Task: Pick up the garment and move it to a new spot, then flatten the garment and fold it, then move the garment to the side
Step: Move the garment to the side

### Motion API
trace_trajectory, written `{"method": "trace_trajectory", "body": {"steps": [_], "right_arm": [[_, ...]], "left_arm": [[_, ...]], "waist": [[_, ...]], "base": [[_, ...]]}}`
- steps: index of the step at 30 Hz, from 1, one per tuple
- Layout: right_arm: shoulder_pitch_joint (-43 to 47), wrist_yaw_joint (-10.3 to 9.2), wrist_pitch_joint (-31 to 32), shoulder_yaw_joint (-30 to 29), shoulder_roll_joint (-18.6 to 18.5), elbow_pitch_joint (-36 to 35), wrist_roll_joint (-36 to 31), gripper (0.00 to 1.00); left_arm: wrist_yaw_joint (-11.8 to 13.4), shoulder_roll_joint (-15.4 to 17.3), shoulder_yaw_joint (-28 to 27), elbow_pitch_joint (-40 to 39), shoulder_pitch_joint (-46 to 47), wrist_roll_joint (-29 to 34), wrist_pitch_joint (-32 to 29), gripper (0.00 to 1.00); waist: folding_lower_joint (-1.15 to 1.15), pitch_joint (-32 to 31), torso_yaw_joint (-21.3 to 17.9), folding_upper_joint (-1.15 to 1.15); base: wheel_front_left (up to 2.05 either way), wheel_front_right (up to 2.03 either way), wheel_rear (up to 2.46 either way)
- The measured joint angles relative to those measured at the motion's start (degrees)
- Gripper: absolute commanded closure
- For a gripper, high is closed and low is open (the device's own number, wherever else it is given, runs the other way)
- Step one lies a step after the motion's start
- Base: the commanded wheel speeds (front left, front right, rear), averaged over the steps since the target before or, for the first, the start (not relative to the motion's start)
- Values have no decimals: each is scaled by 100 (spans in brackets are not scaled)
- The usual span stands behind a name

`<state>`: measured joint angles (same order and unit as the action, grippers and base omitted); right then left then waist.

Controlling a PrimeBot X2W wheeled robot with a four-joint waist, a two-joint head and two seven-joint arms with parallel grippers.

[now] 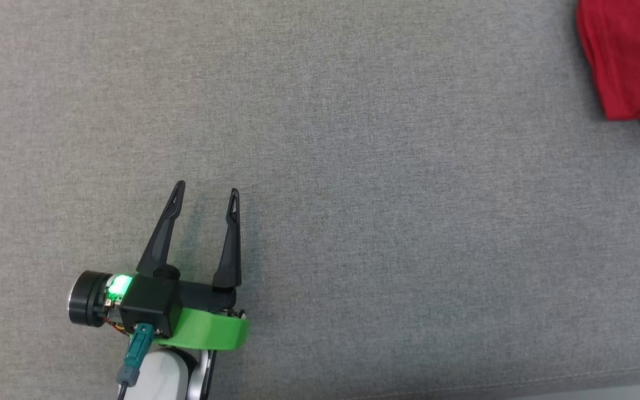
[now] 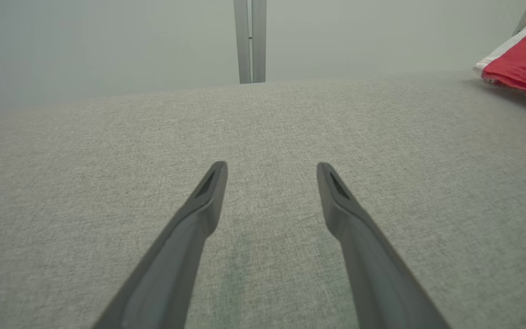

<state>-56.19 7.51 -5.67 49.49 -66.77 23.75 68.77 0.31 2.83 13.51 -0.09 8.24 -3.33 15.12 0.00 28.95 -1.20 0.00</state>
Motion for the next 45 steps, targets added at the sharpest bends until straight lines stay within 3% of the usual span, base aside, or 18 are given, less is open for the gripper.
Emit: {"method": "trace_trajectory", "body": {"steps": [9, 15, 16, 18, 19, 23, 26, 30, 31, 37, 45], "right_arm": [[399, 2, -324, -169, -250, 676, -168, 100], [359, 2, -538, -296, 88, 1439, -693, 100], [338, 2, -553, -324, 157, 1557, -726, 96], [262, 3, -616, -397, 301, 1890, -955, 42], [179, 4, -715, -478, 375, 2149, -1127, 0], [-183, 3, -914, -972, 742, 2751, -1757, 0], [-339, 3, -934, -1769, 1055, 2752, -2386, 0], [211, 2, -937, -2546, 1575, 2582, -3163, 0], [661, 2, -938, -3098, 2069, 2123, -3551, 0], [1833, 3, -937, -3867, 3208, 1024, -4138, 0], [3036, 2, -938, -4110, 4456, 166, -4526, 0]], "left_arm": [[-83, 0, -93, -44, 0, 97, 0, 0], [-159, 1, -157, -52, 19, 143, 0, 0], [-175, 1, -157, -51, 34, 151, 0, 0], [-183, 0, -155, -55, 71, 164, 0, 0], [-188, 1, -153, -56, 72, 166, 0, 0], [-209, 0, -143, -53, 96, 166, 0, 0], [-205, -3, -143, -44, 95, 145, 0, 0], [-153, -1, -151, -12, 78, 93, 0, 0], [-121, -3, -187, 15, 36, 71, 0, 0], [3, -3, -230, 75, -179, -69, 0, 0], [312, -3, -271, 240, -568, -391, 0, 0]], "waist": [[0, 53, 98, 0], [0, 129, 121, 0], [0, 132, 127, 0], [0, 135, 143, 0], [0, 139, 152, 0], [0, 119, 178, 0], [0, 73, 192, 0], [0, -51, 201, 0], [0, -186, 196, -1], [0, -580, 147, -1], [0, -1274, 63, 0]], "base": [[0, 0, 0], [0, 0, 0], [0, 0, 0], [0, 0, 0], [0, 0, 0], [0, 0, 0], [0, 0, 0], [0, 0, 0], [0, 0, 0], [0, 0, 0], [0, 0, 0]]}}
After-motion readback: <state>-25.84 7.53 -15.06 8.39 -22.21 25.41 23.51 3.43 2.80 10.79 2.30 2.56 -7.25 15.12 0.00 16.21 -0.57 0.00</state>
